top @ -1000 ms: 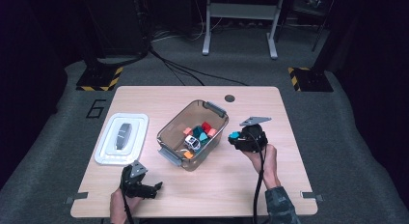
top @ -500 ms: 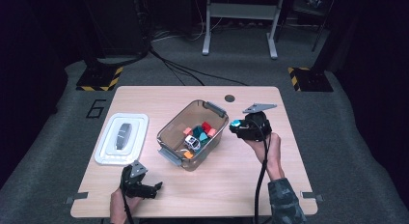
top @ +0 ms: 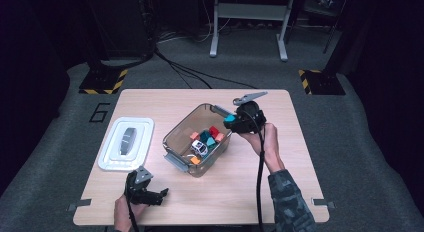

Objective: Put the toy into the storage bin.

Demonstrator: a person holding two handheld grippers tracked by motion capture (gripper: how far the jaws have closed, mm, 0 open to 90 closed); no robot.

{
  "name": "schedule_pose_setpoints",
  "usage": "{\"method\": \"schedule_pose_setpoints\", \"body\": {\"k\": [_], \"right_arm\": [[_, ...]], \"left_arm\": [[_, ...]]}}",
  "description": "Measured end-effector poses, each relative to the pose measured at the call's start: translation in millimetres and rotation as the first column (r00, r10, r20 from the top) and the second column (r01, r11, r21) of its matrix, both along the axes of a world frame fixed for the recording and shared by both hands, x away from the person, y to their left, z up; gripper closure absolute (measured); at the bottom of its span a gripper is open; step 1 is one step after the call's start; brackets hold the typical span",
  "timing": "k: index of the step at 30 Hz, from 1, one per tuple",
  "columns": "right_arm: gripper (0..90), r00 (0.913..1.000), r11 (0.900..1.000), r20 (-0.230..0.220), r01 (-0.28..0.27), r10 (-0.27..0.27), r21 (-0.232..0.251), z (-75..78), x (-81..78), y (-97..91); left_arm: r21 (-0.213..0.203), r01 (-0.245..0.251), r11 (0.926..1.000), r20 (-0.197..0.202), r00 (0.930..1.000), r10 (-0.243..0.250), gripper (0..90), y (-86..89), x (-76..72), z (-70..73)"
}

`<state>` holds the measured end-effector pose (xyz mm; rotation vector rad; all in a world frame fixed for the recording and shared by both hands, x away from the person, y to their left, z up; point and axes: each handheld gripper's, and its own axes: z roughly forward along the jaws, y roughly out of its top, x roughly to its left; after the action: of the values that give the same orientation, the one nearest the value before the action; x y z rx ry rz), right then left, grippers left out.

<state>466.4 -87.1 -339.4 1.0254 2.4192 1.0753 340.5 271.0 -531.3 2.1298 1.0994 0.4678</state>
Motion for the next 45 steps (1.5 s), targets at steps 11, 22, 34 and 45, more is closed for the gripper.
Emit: {"method": "schedule_pose_setpoints", "body": {"k": [11,22,34,45], "right_arm": [[59.1,0.9929,0.9924,-0.059,-0.107,0.103,-0.061,-8.3,-1.3,52.3],[59.0,0.9854,0.9872,-0.122,-0.131,0.119,-0.091,-28.6,-3.1,59.3],[58.9,0.9864,0.9864,-0.133,-0.112,0.096,-0.120,-37.5,-9.0,54.3],[53.6,0.9876,0.9883,-0.137,-0.092,0.075,-0.121,-38.3,-10.6,47.3]], "left_arm": [[0.004,0.005,1.0000,-0.001,1.0000,-0.005,0.0,0.4,0.1,0.4],[0.006,0.005,1.0000,0.000,1.0000,-0.005,0.0,0.5,-0.1,0.3],[0.006,0.005,1.0000,0.001,1.0000,-0.005,0.0,0.4,-0.1,0.3],[0.006,0.001,1.0000,0.005,1.0000,-0.001,0.0,0.2,-0.2,0.0]]}}
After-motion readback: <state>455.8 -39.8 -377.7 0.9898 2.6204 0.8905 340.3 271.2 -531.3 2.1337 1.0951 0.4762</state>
